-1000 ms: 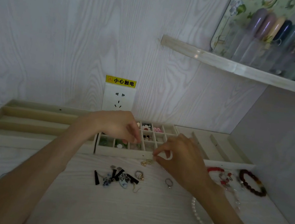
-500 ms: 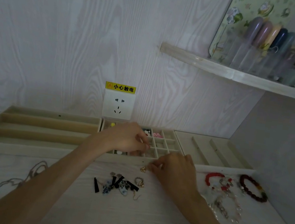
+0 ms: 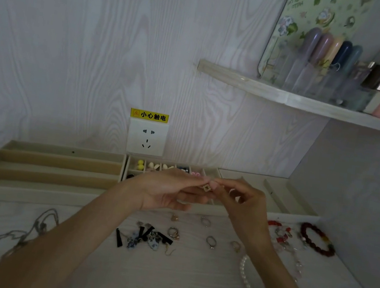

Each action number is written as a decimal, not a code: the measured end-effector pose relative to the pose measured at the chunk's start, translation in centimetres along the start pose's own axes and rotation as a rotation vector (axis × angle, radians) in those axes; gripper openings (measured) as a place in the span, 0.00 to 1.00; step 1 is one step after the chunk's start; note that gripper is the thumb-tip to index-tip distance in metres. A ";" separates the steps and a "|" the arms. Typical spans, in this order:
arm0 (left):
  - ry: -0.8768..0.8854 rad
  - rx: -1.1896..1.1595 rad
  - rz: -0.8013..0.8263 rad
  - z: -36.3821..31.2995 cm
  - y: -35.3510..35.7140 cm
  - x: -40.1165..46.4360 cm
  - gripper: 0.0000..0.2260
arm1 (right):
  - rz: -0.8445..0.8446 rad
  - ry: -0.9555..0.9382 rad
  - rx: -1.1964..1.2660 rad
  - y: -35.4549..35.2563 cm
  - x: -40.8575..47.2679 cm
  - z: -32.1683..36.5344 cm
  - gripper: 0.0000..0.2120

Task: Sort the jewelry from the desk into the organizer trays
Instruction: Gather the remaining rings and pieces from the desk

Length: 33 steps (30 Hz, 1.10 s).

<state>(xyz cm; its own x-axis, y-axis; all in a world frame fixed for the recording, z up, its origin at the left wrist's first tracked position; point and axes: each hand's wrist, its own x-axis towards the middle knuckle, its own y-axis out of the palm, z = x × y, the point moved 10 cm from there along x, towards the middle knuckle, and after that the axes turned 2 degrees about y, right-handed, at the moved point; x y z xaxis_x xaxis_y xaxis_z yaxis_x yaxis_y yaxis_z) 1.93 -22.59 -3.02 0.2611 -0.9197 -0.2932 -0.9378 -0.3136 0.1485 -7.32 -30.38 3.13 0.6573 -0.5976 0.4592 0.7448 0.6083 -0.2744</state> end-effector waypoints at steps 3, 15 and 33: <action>0.023 -0.039 -0.021 -0.1 0.0 -0.2 0.14 | -0.029 -0.037 0.016 -0.8 0.2 0.0 0.07; 0.229 0.373 -0.346 -4.9 -2.9 0.1 0.11 | 0.065 0.001 -0.097 -0.5 3.5 -2.3 0.09; 0.320 1.078 -0.340 -6.0 -2.7 6.3 0.07 | 0.096 0.002 -0.538 -2.2 3.6 -6.8 0.04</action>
<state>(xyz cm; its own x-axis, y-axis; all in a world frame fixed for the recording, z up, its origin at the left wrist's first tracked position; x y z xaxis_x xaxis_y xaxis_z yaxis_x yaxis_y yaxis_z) 7.51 -28.94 0.41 0.4375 -0.8925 0.1096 -0.4773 -0.3338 -0.8129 -5.87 -37.42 -0.36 0.7249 -0.5541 0.4092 0.6349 0.3071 -0.7090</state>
